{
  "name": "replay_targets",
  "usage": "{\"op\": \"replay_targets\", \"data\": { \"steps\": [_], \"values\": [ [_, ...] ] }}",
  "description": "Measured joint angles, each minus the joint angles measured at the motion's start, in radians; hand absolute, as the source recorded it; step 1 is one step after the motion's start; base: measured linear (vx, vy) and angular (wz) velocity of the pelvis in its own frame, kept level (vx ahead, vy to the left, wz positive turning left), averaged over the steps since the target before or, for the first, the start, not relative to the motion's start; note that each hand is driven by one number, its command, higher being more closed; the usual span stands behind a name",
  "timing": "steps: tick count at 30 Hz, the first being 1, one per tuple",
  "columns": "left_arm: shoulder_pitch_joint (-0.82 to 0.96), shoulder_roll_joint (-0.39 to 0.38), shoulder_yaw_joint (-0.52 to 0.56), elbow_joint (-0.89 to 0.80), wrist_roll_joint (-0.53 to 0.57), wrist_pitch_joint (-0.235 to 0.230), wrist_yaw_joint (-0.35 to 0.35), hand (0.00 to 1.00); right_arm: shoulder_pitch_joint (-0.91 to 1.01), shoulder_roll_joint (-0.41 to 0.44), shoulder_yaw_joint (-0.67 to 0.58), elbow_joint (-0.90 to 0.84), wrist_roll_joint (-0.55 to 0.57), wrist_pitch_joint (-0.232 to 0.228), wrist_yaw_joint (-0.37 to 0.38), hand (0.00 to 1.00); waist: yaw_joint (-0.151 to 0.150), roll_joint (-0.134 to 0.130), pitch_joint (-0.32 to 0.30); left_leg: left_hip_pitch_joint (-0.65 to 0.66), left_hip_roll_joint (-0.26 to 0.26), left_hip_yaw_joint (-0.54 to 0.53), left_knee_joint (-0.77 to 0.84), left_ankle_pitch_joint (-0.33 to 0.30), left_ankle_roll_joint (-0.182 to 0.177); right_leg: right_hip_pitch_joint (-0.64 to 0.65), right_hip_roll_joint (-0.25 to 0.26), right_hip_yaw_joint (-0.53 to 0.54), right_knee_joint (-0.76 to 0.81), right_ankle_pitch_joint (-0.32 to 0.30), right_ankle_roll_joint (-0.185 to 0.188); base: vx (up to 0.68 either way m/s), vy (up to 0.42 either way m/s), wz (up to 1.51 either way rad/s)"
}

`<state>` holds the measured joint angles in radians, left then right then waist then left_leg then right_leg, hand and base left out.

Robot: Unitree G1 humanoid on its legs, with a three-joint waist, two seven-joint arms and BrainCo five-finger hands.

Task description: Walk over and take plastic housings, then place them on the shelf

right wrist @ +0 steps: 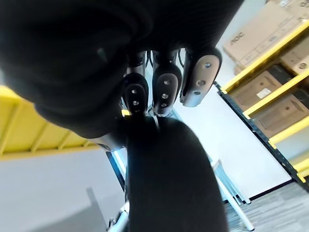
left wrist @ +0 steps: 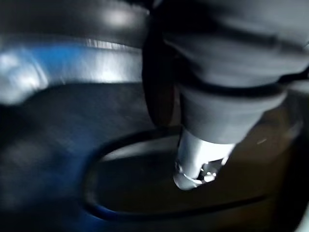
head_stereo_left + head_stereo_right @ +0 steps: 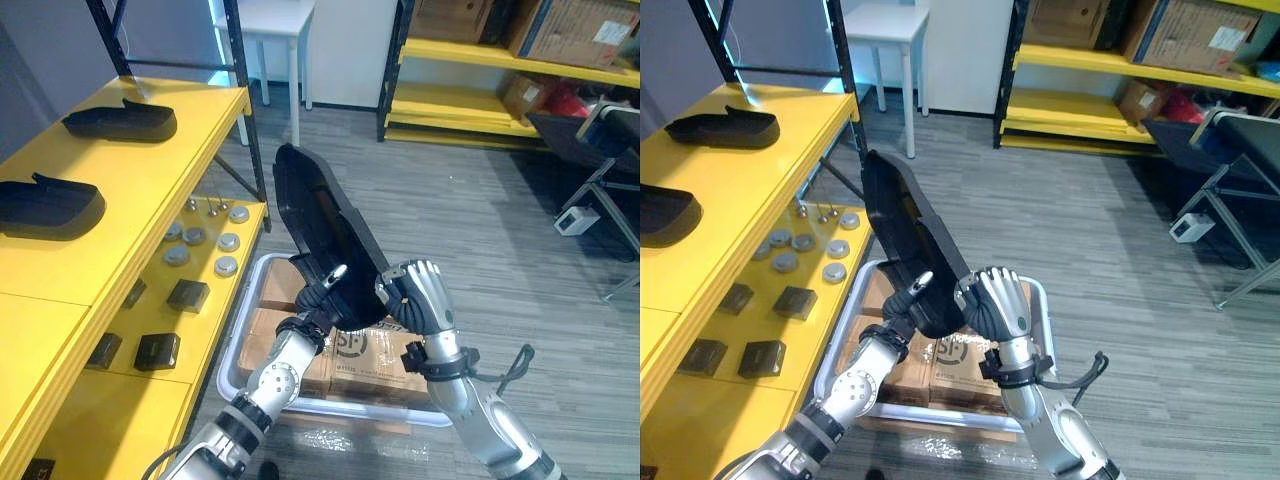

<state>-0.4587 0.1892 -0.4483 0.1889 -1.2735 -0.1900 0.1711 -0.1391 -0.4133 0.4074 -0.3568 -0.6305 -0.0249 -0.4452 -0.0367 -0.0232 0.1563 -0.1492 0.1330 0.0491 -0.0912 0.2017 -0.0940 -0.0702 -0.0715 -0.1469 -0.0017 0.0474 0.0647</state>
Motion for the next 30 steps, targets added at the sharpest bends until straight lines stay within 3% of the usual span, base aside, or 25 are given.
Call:
{"op": "replay_targets", "data": {
  "steps": [6,10,11,14,17,20,22,24,26,30],
  "values": [
    [0.198,-0.008,0.051,-0.199,0.079,-0.07,0.0,1.0,0.162,0.041,0.046,-0.105,0.007,-0.068,0.0,1.0,0.006,0.005,-0.046,0.036,-0.002,-0.01,0.0,-0.009,-0.012,0.038,-0.001,-0.008,-0.009,-0.012,-0.001,-0.01,0.009,0.05],
    [0.364,-0.011,0.069,-0.283,0.164,-0.071,-0.001,1.0,0.3,0.079,0.074,-0.099,0.064,-0.131,0.006,1.0,0.006,0.011,-0.085,0.043,-0.01,-0.047,0.0,-0.011,-0.014,0.067,-0.005,-0.044,-0.009,-0.029,0.004,0.01,0.009,0.28],
    [0.417,-0.013,0.072,-0.3,0.202,-0.07,-0.001,1.0,0.337,0.086,0.082,-0.086,0.082,-0.148,0.018,0.0,0.009,0.012,-0.087,0.05,-0.011,-0.055,0.0,-0.012,-0.015,0.081,-0.006,-0.055,-0.008,-0.033,0.005,0.01,0.003,0.23],
    [0.527,-0.034,0.12,-0.326,0.309,-0.062,-0.002,1.0,0.412,0.099,0.098,-0.031,0.14,-0.197,0.073,0.0,0.028,0.016,-0.093,0.059,-0.013,-0.08,0.0,-0.013,-0.016,0.107,-0.005,-0.079,-0.009,-0.039,0.007,0.01,-0.001,0.23],
    [0.587,-0.073,0.183,-0.347,0.457,-0.063,-0.002,1.0,0.48,0.111,0.104,0.07,0.198,-0.215,0.154,0.0,0.035,0.02,-0.102,0.045,-0.023,-0.131,0.001,-0.011,-0.011,0.134,-0.008,-0.144,-0.008,-0.053,0.011,-0.01,-0.004,0.68],
    [0.632,-0.159,0.196,-0.398,0.597,-0.064,0.009,1.0,0.518,0.143,0.093,0.139,0.275,-0.21,0.224,0.0,0.053,0.036,-0.102,0.022,-0.011,-0.025,0.005,-0.012,-0.006,0.169,-0.025,-0.236,-0.008,-0.062,0.022,0.01,0.016,0.96],
    [0.698,-0.201,0.261,-0.405,0.873,-0.066,0.109,1.0,0.497,0.196,0.061,0.138,0.373,-0.213,0.233,0.0,0.066,0.048,-0.109,0.032,-0.012,-0.004,0.004,0.001,0.01,0.189,-0.031,-0.254,-0.008,-0.076,0.038,0.02,0.023,0.31],
    [0.738,-0.207,0.319,-0.405,1.057,-0.059,0.185,1.0,0.489,0.238,0.043,0.133,0.433,-0.226,0.235,0.0,0.067,0.052,-0.116,0.035,-0.014,-0.005,0.002,0.001,0.01,0.201,-0.033,-0.262,-0.008,-0.08,0.039,0.05,-0.009,0.13],
    [0.759,-0.21,0.415,-0.405,1.326,-0.03,0.298,1.0,0.496,0.275,0.022,0.131,0.576,-0.252,0.262,0.0,0.068,0.052,-0.122,0.03,-0.019,-0.028,0.001,0.002,0.01,0.209,-0.033,-0.285,-0.003,-0.096,0.042,0.06,-0.032,0.29],
    [0.8,-0.242,0.566,-0.436,1.541,0.013,0.435,1.0,0.513,0.297,0.007,0.131,0.774,-0.271,0.311,0.0,0.078,0.051,-0.123,0.03,-0.024,-0.049,0.002,0.016,0.017,0.213,-0.038,-0.313,0.033,-0.126,0.035,0.05,-0.029,0.23]
  ]
}}
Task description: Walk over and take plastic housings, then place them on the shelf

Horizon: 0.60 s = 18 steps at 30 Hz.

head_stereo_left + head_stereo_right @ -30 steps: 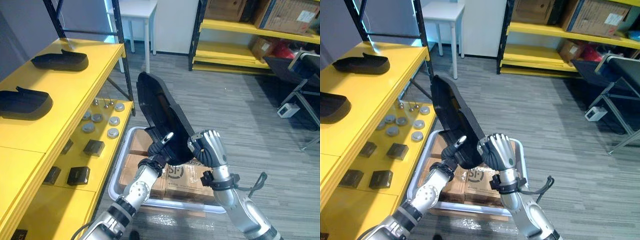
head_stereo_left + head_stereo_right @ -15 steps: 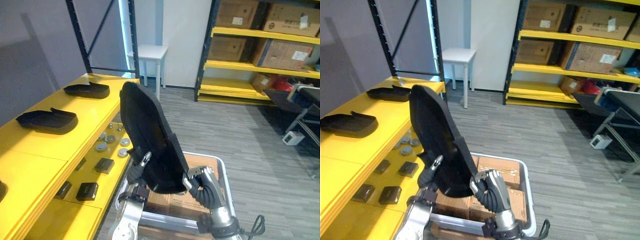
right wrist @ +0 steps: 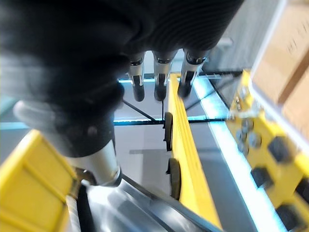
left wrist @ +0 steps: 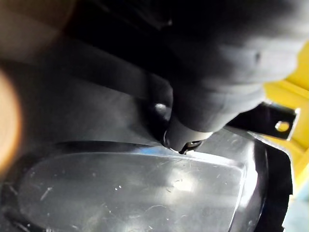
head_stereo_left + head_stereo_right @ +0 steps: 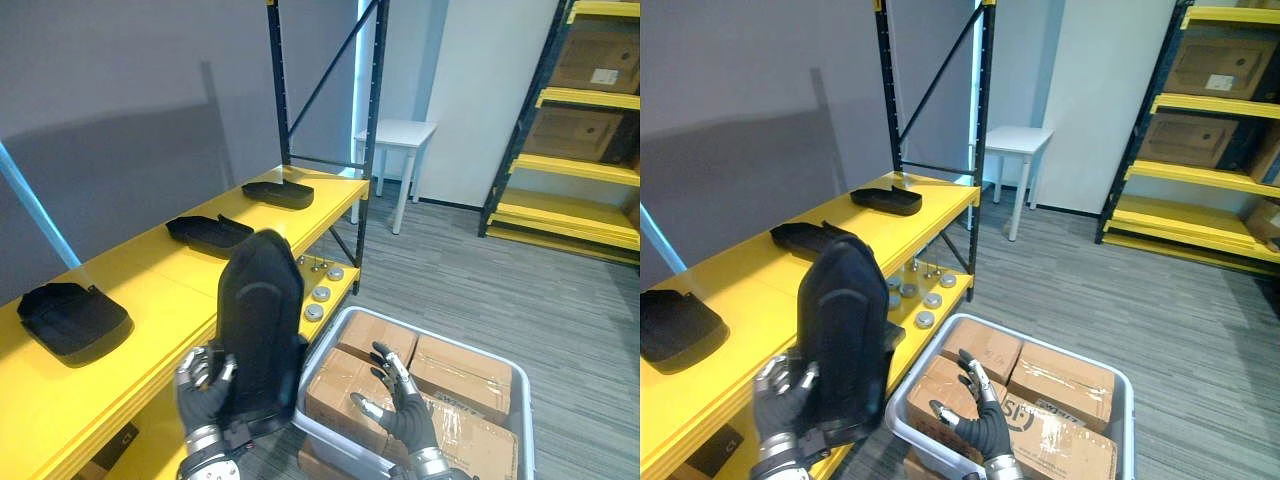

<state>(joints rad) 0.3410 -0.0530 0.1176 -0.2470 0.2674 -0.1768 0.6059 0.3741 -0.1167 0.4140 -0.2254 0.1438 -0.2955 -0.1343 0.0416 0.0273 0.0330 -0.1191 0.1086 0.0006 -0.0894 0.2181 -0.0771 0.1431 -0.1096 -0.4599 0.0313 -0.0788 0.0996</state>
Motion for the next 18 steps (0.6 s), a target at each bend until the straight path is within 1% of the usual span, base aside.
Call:
{"op": "replay_targets", "data": {
  "steps": [1,2,3,4,5,6,7,8,9,10,11,12,13,14,15,16,17,18],
  "values": [
    [0.011,-0.013,0.028,-0.015,0.014,0.005,0.018,1.0,0.003,0.006,-0.005,0.0,0.023,-0.001,0.008,0.0,0.001,-0.001,-0.001,0.0,-0.001,-0.003,0.001,0.004,0.004,-0.001,-0.002,-0.003,0.007,-0.004,0.001,0.1,-0.043,0.18],
    [0.037,-0.017,0.078,-0.043,0.043,0.015,0.056,1.0,0.008,0.016,-0.019,0.001,0.08,-0.005,0.022,0.0,0.003,-0.002,-0.001,0.001,-0.003,-0.007,0.003,0.004,0.004,-0.001,-0.005,-0.01,0.02,-0.014,0.0,0.08,-0.037,0.17],
    [0.059,-0.025,0.133,-0.075,0.073,0.024,0.087,1.0,0.011,0.018,-0.029,0.006,0.135,-0.012,0.035,0.0,0.014,-0.002,0.0,0.001,-0.007,-0.015,0.004,0.005,0.003,-0.001,-0.009,-0.018,0.035,-0.028,0.0,0.09,-0.05,0.22],
    [0.066,-0.029,0.156,-0.091,0.081,0.026,0.096,1.0,0.014,0.019,-0.04,0.008,0.159,-0.013,0.039,0.0,0.023,-0.003,0.0,0.0,-0.009,-0.025,0.004,0.006,0.002,-0.001,-0.011,-0.025,0.045,-0.036,0.0,0.05,-0.036,0.48],
    [0.07,-0.034,0.195,-0.116,0.104,0.029,0.124,1.0,0.014,0.014,-0.064,0.021,0.191,-0.017,0.045,0.0,0.034,-0.003,0.001,-0.01,-0.019,-0.061,0.008,0.01,-0.003,0.002,-0.017,-0.062,0.069,-0.058,0.002,0.05,-0.053,0.81],
    [0.069,-0.034,0.217,-0.135,0.111,0.032,0.14,1.0,0.011,0.015,-0.085,0.036,0.204,-0.023,0.045,0.0,0.037,-0.002,0.002,-0.028,-0.029,-0.084,0.004,0.016,-0.002,0.007,-0.023,-0.108,0.09,-0.074,0.002,0.03,-0.044,1.62],
    [0.065,-0.033,0.243,-0.16,0.113,0.034,0.157,1.0,0.008,0.018,-0.121,0.064,0.204,-0.024,0.044,0.0,0.037,-0.003,0.006,-0.053,-0.031,0.013,0.011,-0.044,0.077,0.033,-0.035,-0.209,0.097,-0.089,0.007,0.04,-0.051,1.79],
    [0.058,-0.032,0.249,-0.16,0.115,0.035,0.164,1.0,0.009,0.017,-0.137,0.065,0.202,-0.024,0.039,0.0,0.033,-0.011,0.005,-0.071,-0.031,0.097,0.035,-0.083,0.131,0.044,-0.046,-0.258,0.091,-0.089,0.008,0.04,-0.03,2.14],
    [0.048,-0.028,0.251,-0.164,0.12,0.038,0.179,1.0,0.002,0.015,-0.165,0.065,0.192,-0.025,0.037,0.0,0.029,-0.027,0.012,-0.094,-0.017,0.237,0.082,-0.126,0.184,0.063,-0.061,-0.325,0.078,-0.087,0.01,0.06,-0.013,2.0],
    [0.05,-0.028,0.255,-0.177,0.12,0.039,0.194,1.0,-0.02,0.015,-0.206,0.078,0.18,-0.025,0.034,0.0,0.034,-0.015,0.011,-0.122,0.027,0.427,0.134,-0.132,0.178,0.075,-0.067,-0.398,0.073,-0.09,0.016,0.11,0.019,1.96],
    [0.052,-0.028,0.265,-0.19,0.12,0.04,0.199,1.0,-0.036,0.016,-0.228,0.085,0.173,-0.025,0.024,0.0,0.039,-0.006,0.01,-0.129,0.049,0.519,0.156,-0.135,0.168,0.09,-0.067,-0.449,0.07,-0.093,0.03,0.18,0.029,1.81],
    [0.053,-0.03,0.272,-0.208,0.12,0.04,0.2,1.0,-0.041,0.016,-0.247,0.085,0.16,-0.025,0.015,0.0,0.037,0.0,0.007,-0.137,0.045,0.545,0.16,-0.127,0.159,0.106,-0.067,-0.502,0.07,-0.091,0.042,0.21,0.03,1.74],
    [0.055,-0.029,0.275,-0.242,0.119,0.04,0.199,1.0,-0.044,0.018,-0.265,0.085,0.16,-0.025,0.004,0.0,0.041,0.002,0.007,-0.145,0.02,0.525,0.154,-0.102,0.145,0.13,-0.069,-0.545,0.074,-0.09,0.043,0.24,0.038,1.55],
    [0.057,-0.028,0.279,-0.261,0.118,0.039,0.197,1.0,-0.045,0.022,-0.272,0.085,0.16,-0.025,0.001,0.0,0.046,0.001,0.008,-0.147,0.004,0.51,0.15,-0.086,0.148,0.142,-0.073,-0.561,0.08,-0.09,0.044,0.27,0.066,1.4],
    [0.059,-0.028,0.288,-0.289,0.113,0.035,0.193,1.0,-0.051,0.041,-0.29,0.086,0.16,-0.025,-0.002,0.0,0.056,0.0,0.009,-0.146,-0.025,0.48,0.149,-0.057,0.153,0.164,-0.091,-0.579,0.103,-0.09,0.044,0.35,0.116,1.2],
    [0.06,-0.029,0.288,-0.3,0.098,0.03,0.184,1.0,-0.061,0.061,-0.311,0.086,0.16,-0.024,-0.003,0.0,0.055,0.0,0.009,-0.143,-0.064,0.45,0.151,-0.058,0.165,0.176,-0.135,-0.597,0.172,-0.091,0.043,0.32,0.133,1.14],
    [0.06,-0.028,0.286,-0.305,0.075,0.023,0.169,1.0,-0.067,0.067,-0.322,0.087,0.16,-0.023,-0.005,0.0,0.055,0.001,0.009,-0.137,-0.083,0.432,0.145,-0.068,0.172,0.175,-0.173,-0.596,0.237,-0.091,0.042,0.34,0.196,1.14],
    [0.06,-0.027,0.284,-0.318,0.035,0.001,0.133,1.0,-0.08,0.079,-0.344,0.088,0.16,-0.021,-0.008,0.0,0.049,-0.006,0.016,-0.116,-0.13,0.4,0.134,-0.081,0.189,0.166,-0.268,-0.583,0.409,-0.083,0.024,0.33,0.231,1.21]
  ]
}}
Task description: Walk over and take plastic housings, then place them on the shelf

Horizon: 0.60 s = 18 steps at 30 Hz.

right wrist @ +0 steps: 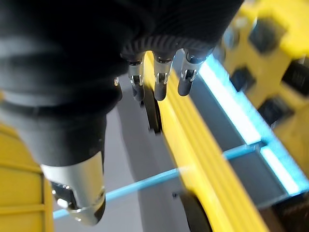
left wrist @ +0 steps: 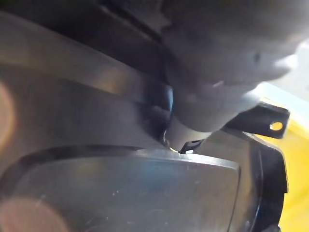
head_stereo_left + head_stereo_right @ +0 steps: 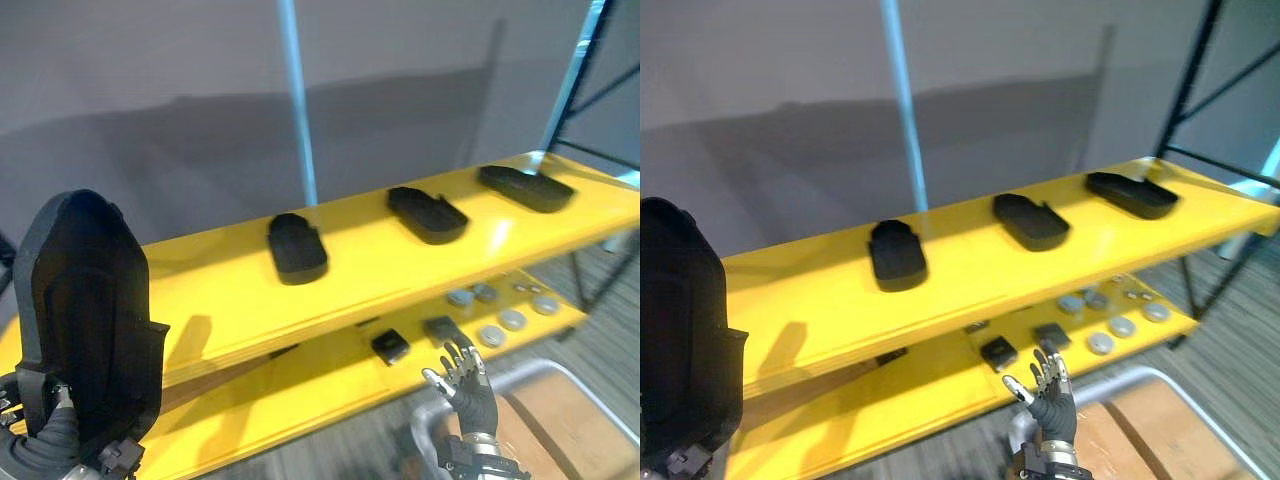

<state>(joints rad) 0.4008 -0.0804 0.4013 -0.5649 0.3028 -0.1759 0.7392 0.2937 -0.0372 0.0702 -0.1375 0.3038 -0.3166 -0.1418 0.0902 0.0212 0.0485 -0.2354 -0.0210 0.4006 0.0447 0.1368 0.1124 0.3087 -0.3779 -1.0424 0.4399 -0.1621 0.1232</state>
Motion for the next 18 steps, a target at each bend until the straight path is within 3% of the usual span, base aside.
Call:
{"op": "replay_targets", "data": {
  "steps": [1,2,3,4,5,6,9,11,12,15,18],
  "values": [
    [-0.007,0.003,-0.014,-0.011,-0.047,-0.022,-0.027,1.0,-0.018,0.013,-0.023,0.007,-0.002,0.002,-0.005,0.0,-0.016,-0.007,0.016,0.029,-0.039,-0.051,-0.008,-0.019,0.019,-0.024,-0.072,0.068,0.174,0.051,-0.148,0.32,0.233,1.27],
    [-0.013,0.004,-0.027,-0.014,-0.073,-0.032,-0.038,1.0,-0.028,0.018,-0.036,0.014,-0.006,0.003,-0.006,0.0,-0.026,-0.005,0.018,0.038,-0.049,-0.08,-0.009,-0.027,0.025,-0.057,-0.086,0.141,0.243,0.063,-0.197,0.29,0.178,1.3],
    [-0.035,0.007,-0.054,-0.013,-0.128,-0.051,-0.054,1.0,-0.051,0.036,-0.058,0.035,-0.025,0.006,-0.009,0.0,-0.044,-0.002,0.039,0.052,-0.052,-0.134,-0.012,-0.035,0.034,-0.166,-0.027,0.381,0.322,-0.006,-0.134,0.21,0.096,1.06],
    [-0.047,0.012,-0.068,-0.011,-0.151,-0.053,-0.063,1.0,-0.056,0.047,-0.062,0.036,-0.033,0.011,-0.012,0.0,-0.054,-0.002,0.052,0.059,-0.052,-0.164,-0.016,-0.036,0.034,-0.216,0.023,0.478,0.337,-0.04,-0.107,0.24,0.065,1.3],
    [-0.069,0.019,-0.1,-0.001,-0.186,-0.056,-0.087,1.0,-0.055,0.066,-0.066,0.036,-0.036,0.012,-0.012,0.0,-0.071,-0.004,0.08,0.086,-0.053,-0.216,-0.029,-0.034,0.036,-0.287,0.114,0.623,0.319,-0.095,-0.082,0.22,0.031,1.25],
    [-0.079,0.022,-0.135,0.017,-0.215,-0.057,-0.117,1.0,-0.039,0.085,-0.07,0.036,-0.036,0.013,-0.012,0.0,-0.082,-0.007,0.091,0.116,-0.058,-0.26,-0.044,-0.03,0.028,-0.338,0.18,0.708,0.255,-0.13,-0.084,0.22,0.017,1.16],
    [-0.107,0.026,-0.211,0.068,-0.329,-0.076,-0.189,1.0,0.016,0.092,-0.077,0.02,-0.036,0.014,-0.013,0.0,-0.115,-0.013,0.104,0.171,-0.083,-0.357,-0.056,-0.043,0.006,-0.423,0.288,0.894,0.037,-0.132,-0.079,0.18,-0.01,1.04],
    [-0.117,0.027,-0.247,0.084,-0.399,-0.088,-0.226,1.0,0.036,0.094,-0.086,0.012,-0.036,0.014,-0.015,0.0,-0.119,-0.023,0.107,0.189,-0.108,-0.384,-0.062,-0.049,0.0,-0.445,0.286,0.943,-0.036,-0.117,-0.099,0.12,-0.047,0.69],
    [-0.112,0.027,-0.275,0.085,-0.459,-0.104,-0.258,1.0,0.044,0.098,-0.083,-0.002,-0.036,0.016,-0.017,0.0,-0.122,-0.032,0.107,0.199,-0.127,-0.401,-0.062,-0.061,-0.003,-0.449,0.271,0.952,-0.067,-0.055,-0.105,0.15,-0.1,0.44],
    [-0.086,0.022,-0.32,0.073,-0.58,-0.139,-0.339,1.0,0.041,0.098,-0.046,-0.008,-0.039,0.019,-0.017,0.0,-0.106,-0.025,0.106,0.209,-0.115,-0.395,-0.046,-0.094,-0.025,-0.418,0.283,0.954,-0.111,-0.031,-0.1,0.15,-0.123,-0.05],
    [-0.083,0.019,-0.368,0.073,-0.699,-0.161,-0.414,1.0,0.022,0.088,0.003,-0.018,-0.039,0.021,-0.003,0.0,-0.091,-0.025,0.107,0.155,-0.085,-0.346,0.138,-0.193,-0.1,-0.359,0.299,0.964,-0.176,-0.009,-0.104,0.14,-0.091,-0.21]
  ]
}}
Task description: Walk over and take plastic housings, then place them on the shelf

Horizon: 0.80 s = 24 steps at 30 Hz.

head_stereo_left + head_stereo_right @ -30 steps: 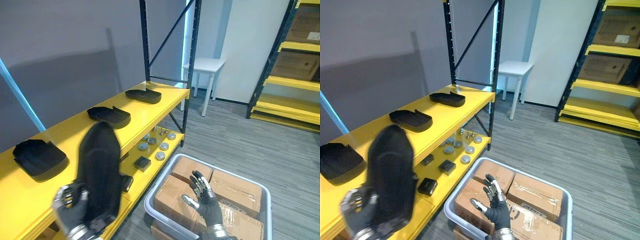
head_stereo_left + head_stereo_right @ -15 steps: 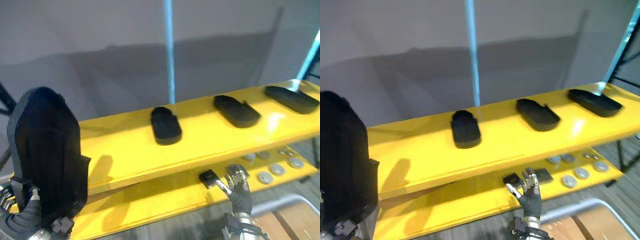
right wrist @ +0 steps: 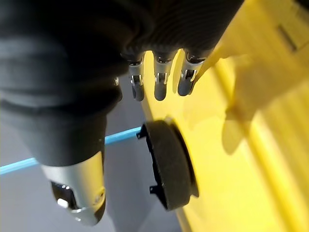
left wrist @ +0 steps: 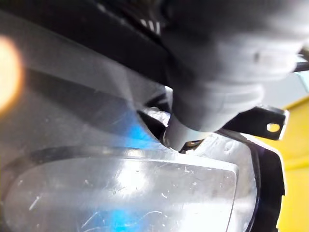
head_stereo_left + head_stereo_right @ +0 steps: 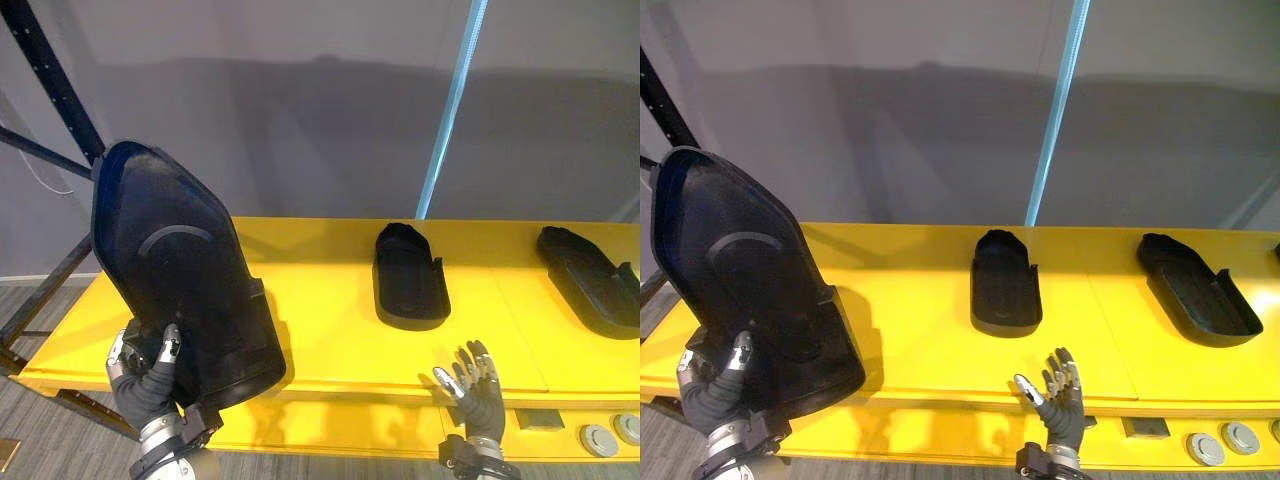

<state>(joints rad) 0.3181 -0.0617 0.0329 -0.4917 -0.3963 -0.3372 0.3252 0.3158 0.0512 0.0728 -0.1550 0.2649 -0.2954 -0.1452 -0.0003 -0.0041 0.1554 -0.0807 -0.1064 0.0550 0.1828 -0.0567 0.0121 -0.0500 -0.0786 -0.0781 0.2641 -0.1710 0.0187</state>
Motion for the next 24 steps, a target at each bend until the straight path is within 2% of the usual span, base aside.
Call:
{"op": "replay_targets", "data": {
  "steps": [1,2,3,4,5,6,7,8,9,10,11,13,15,17,19,22,24],
  "values": [
    [-0.005,0.003,-0.019,0.001,-0.015,-0.004,-0.02,1.0,-0.012,-0.005,0.008,-0.018,0.0,0.001,0.004,0.0,0.002,-0.003,0.002,-0.04,0.013,0.021,0.094,-0.049,-0.027,0.019,-0.005,0.004,-0.022,0.006,-0.002,0.1,-0.041,-0.18],
    [-0.008,0.006,-0.024,0.001,-0.015,-0.005,-0.03,1.0,-0.019,-0.01,0.008,-0.029,0.0,0.002,0.008,0.0,0.003,-0.003,0.002,-0.062,0.037,0.052,0.153,-0.079,-0.013,0.023,-0.005,0.005,-0.027,0.006,-0.002,0.1,-0.042,-0.12],
    [-0.014,0.008,-0.026,0.008,-0.015,-0.006,-0.051,1.0,-0.046,-0.018,-0.001,-0.032,0.0,0.002,0.01,0.0,-0.006,-0.004,0.002,-0.1,0.111,0.091,0.252,-0.108,-0.019,0.033,-0.008,0.004,-0.033,0.006,-0.002,0.09,-0.035,-0.06],
    [-0.019,0.008,-0.025,0.016,-0.015,-0.006,-0.057,1.0,-0.058,-0.021,-0.01,-0.032,0.0,0.001,0.01,0.0,-0.011,-0.004,0.001,-0.115,0.151,0.098,0.282,-0.112,-0.024,0.035,-0.014,0.004,-0.034,0.006,-0.002,0.13,-0.001,-0.04],
    [-0.035,0.009,-0.023,0.041,-0.015,-0.006,-0.064,1.0,-0.08,-0.029,-0.03,-0.032,-0.001,0.001,0.006,0.0,-0.018,-0.003,-0.001,-0.135,0.224,0.104,0.302,-0.121,-0.04,0.034,-0.031,0.005,-0.033,0.007,0.01,0.13,0.1,0.01],
    [-0.057,0.016,-0.02,0.066,-0.015,-0.005,-0.072,1.0,-0.096,-0.04,-0.051,-0.032,0.0,0.001,-0.003,0.0,-0.031,0.0,-0.003,-0.146,0.281,0.088,0.29,-0.117,-0.048,0.034,-0.05,0.006,-0.033,0.006,0.029,0.12,0.152,0.01],
    [-0.067,0.022,-0.02,0.077,-0.015,-0.005,-0.074,1.0,-0.1,-0.045,-0.063,-0.032,0.0,0.001,-0.005,0.0,-0.034,0.005,-0.006,-0.143,0.305,0.068,0.271,-0.113,-0.054,0.033,-0.056,0.007,-0.033,0.006,0.042,0.14,0.306,-0.06],
    [-0.086,0.044,-0.021,0.089,-0.013,-0.002,-0.076,1.0,-0.105,-0.059,-0.092,-0.03,0.0,0.001,-0.022,0.0,-0.041,0.039,-0.027,-0.114,0.362,0.005,0.167,-0.07,-0.086,0.034,-0.062,0.009,-0.033,-0.009,0.079,0.13,0.322,-0.09],
    [-0.095,0.049,-0.023,0.091,-0.014,-0.002,-0.077,1.0,-0.105,-0.059,-0.105,-0.03,0.0,0.0,-0.027,0.0,-0.046,0.058,-0.039,-0.102,0.372,-0.007,0.126,-0.032,-0.086,0.037,-0.063,0.007,-0.033,-0.017,0.097,0.18,0.477,-0.05],
    [-0.105,0.055,-0.026,0.096,-0.014,-0.002,-0.078,1.0,-0.104,-0.06,-0.121,-0.028,0.0,-0.001,-0.033,0.0,-0.053,0.077,-0.051,-0.089,0.375,-0.014,0.093,-0.02,-0.133,0.041,-0.065,0.004,-0.033,-0.021,0.113,0.15,0.411,0.25],
    [-0.157,0.1,-0.045,0.129,-0.015,-0.002,-0.078,1.0,-0.101,-0.04,-0.145,-0.01,0.0,0.0,-0.042,0.0,-0.065,0.047,-0.061,-0.059,0.326,-0.013,0.056,-0.023,-0.2,0.062,-0.119,-0.01,-0.034,-0.022,0.147,0.17,0.485,0.43],
    [-0.23,0.19,-0.087,0.176,-0.016,0.004,-0.077,1.0,-0.081,-0.005,-0.147,-0.014,-0.003,0.0,-0.045,0.0,-0.071,-0.001,-0.084,-0.021,0.231,-0.008,0.008,-0.005,-0.169,0.085,-0.212,-0.021,-0.037,0.017,0.204,0.14,0.397,0.43],
    [-0.259,0.224,-0.107,0.182,-0.014,0.005,-0.077,1.0,-0.077,0.003,-0.135,-0.015,-0.045,0.001,-0.043,0.0,-0.066,-0.012,-0.086,0.015,0.196,0.02,-0.023,0.006,-0.147,0.079,-0.248,-0.006,-0.025,0.064,0.22,0.07,0.318,-0.09],
    [-0.274,0.231,-0.107,0.182,-0.015,0.004,-0.078,1.0,-0.074,0.005,-0.125,-0.032,-0.082,0.007,-0.043,0.0,-0.054,-0.012,-0.087,0.012,0.199,0.069,-0.036,0.009,-0.135,0.025,-0.244,0.027,-0.019,0.115,0.207,0.02,0.272,-0.63],
    [-0.276,0.234,-0.09,0.199,-0.019,0.013,-0.076,1.0,-0.061,0.01,-0.105,-0.054,-0.099,0.016,-0.041,0.0,-0.045,-0.018,-0.076,-0.015,0.217,0.137,-0.039,0.005,-0.123,-0.034,-0.22,0.038,-0.046,0.162,0.188,-0.03,0.183,-0.87],
    [-0.267,0.235,-0.059,0.264,-0.054,0.055,-0.075,1.0,0.01,0.007,-0.106,-0.088,-0.147,0.023,-0.037,0.0,-0.07,-0.024,-0.061,-0.022,0.223,0.16,-0.052,0.009,-0.119,-0.034,-0.215,0.037,-0.106,0.164,0.189,-0.09,-0.004,-0.36],
    [-0.257,0.236,-0.008,0.272,-0.089,0.079,-0.074,1.0,0.043,0.006,-0.114,-0.12,-0.202,0.039,-0.038,0.0,-0.074,-0.022,-0.048,-0.03,0.231,0.18,-0.065,0.02,-0.125,-0.039,-0.207,0.037,-0.154,0.164,0.188,-0.1,-0.09,-0.35]
  ]
}}
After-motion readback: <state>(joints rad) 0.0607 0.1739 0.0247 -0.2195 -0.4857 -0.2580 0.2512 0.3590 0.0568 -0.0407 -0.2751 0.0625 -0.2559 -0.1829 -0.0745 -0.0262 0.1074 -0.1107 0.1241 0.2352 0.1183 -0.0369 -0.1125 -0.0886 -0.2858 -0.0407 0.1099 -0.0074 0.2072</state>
